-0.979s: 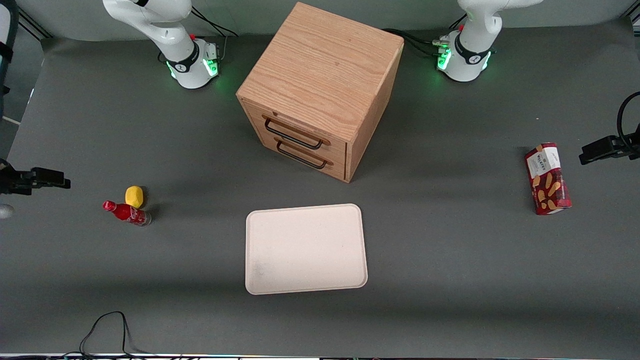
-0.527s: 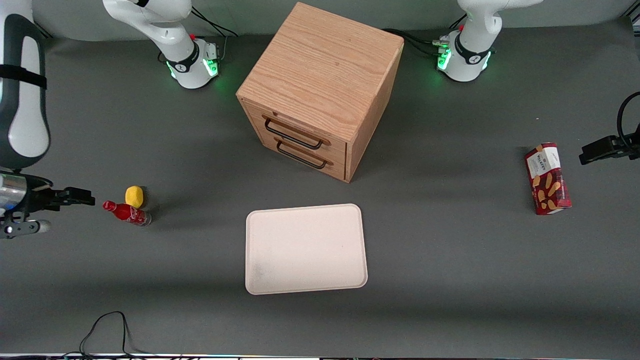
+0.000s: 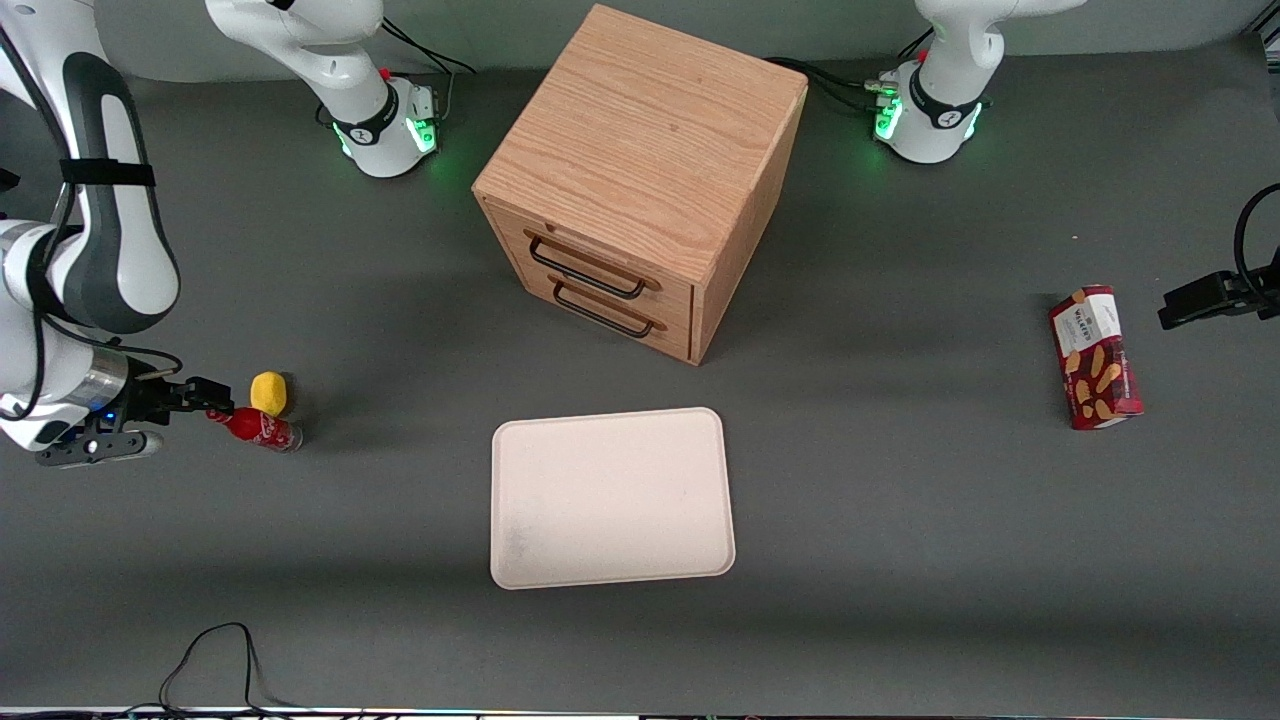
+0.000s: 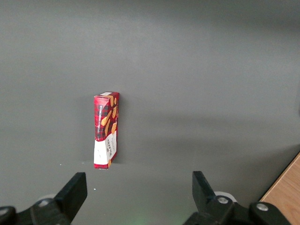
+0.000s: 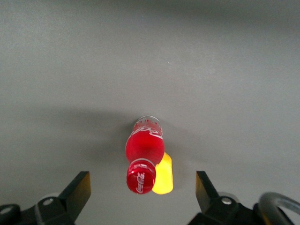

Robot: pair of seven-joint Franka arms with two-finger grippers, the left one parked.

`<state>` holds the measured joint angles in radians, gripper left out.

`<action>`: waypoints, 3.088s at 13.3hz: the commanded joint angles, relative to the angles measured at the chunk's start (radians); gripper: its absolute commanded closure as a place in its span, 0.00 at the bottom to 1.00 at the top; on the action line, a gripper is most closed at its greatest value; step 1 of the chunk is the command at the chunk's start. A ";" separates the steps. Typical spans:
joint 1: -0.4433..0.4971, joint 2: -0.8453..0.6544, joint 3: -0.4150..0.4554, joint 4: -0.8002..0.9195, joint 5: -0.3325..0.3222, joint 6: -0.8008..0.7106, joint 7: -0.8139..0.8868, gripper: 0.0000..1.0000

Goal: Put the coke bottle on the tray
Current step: 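Close the right gripper on the bottle's cap end, then lift the bottle and pull it away from the yellow object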

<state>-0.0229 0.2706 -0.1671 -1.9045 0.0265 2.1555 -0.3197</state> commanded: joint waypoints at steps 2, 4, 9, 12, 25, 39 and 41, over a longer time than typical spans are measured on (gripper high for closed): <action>0.018 -0.021 -0.006 -0.064 0.010 0.050 -0.036 0.01; 0.017 -0.010 -0.006 -0.083 0.009 0.081 -0.042 0.01; 0.008 -0.001 -0.009 -0.100 0.009 0.099 -0.071 0.03; 0.006 -0.001 -0.009 -0.100 0.007 0.099 -0.071 0.11; 0.005 -0.004 -0.011 -0.099 0.007 0.092 -0.090 1.00; 0.018 -0.047 0.001 0.562 -0.040 -0.770 0.001 1.00; 0.020 -0.041 0.001 0.623 -0.057 -0.827 0.033 1.00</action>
<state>-0.0090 0.2089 -0.1658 -1.3701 -0.0031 1.3919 -0.3369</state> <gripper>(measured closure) 0.687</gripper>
